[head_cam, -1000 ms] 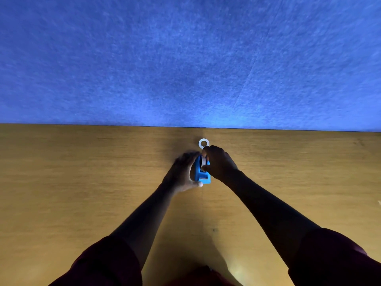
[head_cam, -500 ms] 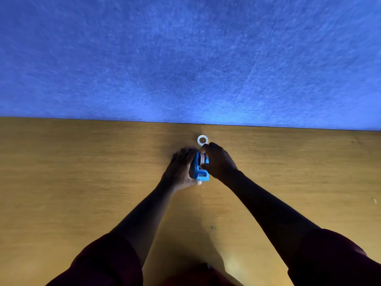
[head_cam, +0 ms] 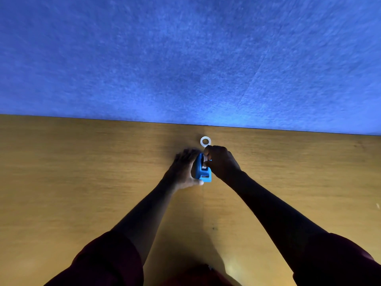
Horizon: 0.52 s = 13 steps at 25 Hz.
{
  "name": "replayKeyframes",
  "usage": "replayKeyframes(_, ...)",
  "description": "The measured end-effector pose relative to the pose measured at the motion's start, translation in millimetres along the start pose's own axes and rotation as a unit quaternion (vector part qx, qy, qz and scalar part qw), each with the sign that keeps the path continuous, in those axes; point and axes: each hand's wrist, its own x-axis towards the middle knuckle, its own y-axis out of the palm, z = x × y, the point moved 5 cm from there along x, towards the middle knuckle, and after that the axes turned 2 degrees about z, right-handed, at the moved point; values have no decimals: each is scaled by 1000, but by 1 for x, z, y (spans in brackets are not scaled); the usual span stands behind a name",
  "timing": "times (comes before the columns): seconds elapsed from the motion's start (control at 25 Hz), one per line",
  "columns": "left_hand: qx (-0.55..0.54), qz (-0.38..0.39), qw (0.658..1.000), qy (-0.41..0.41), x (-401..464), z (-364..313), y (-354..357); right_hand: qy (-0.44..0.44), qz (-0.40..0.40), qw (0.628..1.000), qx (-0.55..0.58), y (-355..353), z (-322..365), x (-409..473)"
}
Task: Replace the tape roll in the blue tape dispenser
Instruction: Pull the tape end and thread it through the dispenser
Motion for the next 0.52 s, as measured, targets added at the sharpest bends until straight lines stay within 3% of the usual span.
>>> replayKeyframes(0.52,2,15,1000,-19,1,1,0,-10,11,1000,0,6,-2,1)
